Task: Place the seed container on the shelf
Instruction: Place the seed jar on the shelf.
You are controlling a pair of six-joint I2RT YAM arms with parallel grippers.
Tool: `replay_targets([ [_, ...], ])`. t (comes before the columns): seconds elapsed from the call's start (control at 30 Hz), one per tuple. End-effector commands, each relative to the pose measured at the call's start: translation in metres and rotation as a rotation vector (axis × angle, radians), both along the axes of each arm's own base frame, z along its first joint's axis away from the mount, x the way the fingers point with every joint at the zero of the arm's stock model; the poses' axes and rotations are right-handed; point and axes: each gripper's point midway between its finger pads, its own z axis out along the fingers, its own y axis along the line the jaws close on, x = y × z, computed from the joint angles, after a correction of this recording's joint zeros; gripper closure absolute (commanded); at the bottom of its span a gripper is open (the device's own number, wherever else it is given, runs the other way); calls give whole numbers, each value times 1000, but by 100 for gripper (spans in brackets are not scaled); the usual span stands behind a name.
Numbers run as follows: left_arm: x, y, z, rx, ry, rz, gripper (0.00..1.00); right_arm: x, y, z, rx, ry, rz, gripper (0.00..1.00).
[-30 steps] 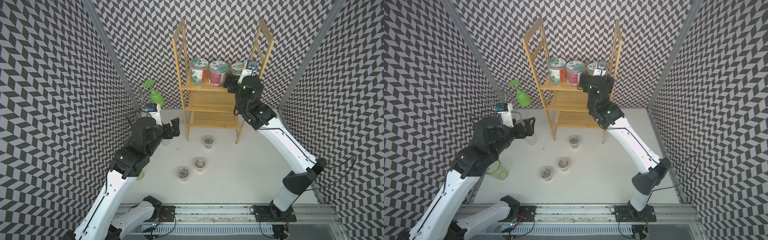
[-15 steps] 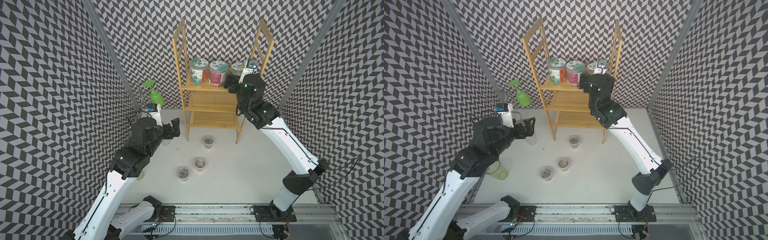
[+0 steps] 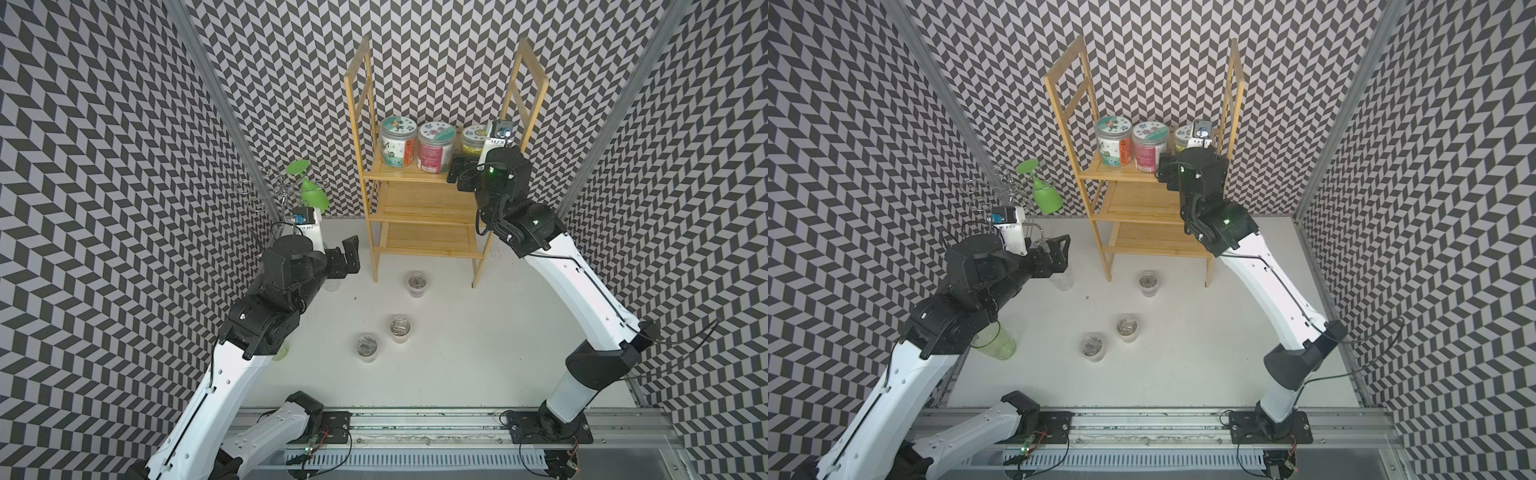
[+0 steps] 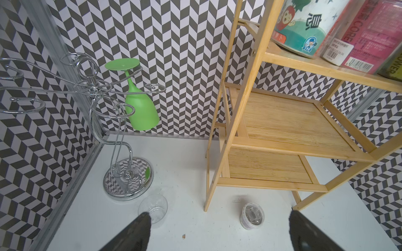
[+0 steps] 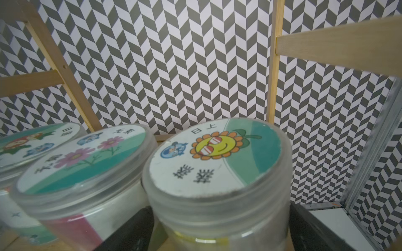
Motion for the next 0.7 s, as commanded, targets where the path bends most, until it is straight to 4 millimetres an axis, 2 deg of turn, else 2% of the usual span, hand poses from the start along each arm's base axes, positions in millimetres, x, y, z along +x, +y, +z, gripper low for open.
replay_targets([
  [0.0,-5,2,13,0,-45,0,0,-21,-11,29,49,-46,16,1],
  [0.67,-6,3,18,-6,-56,-1,0,-48,-24,36,5,0,51,1],
])
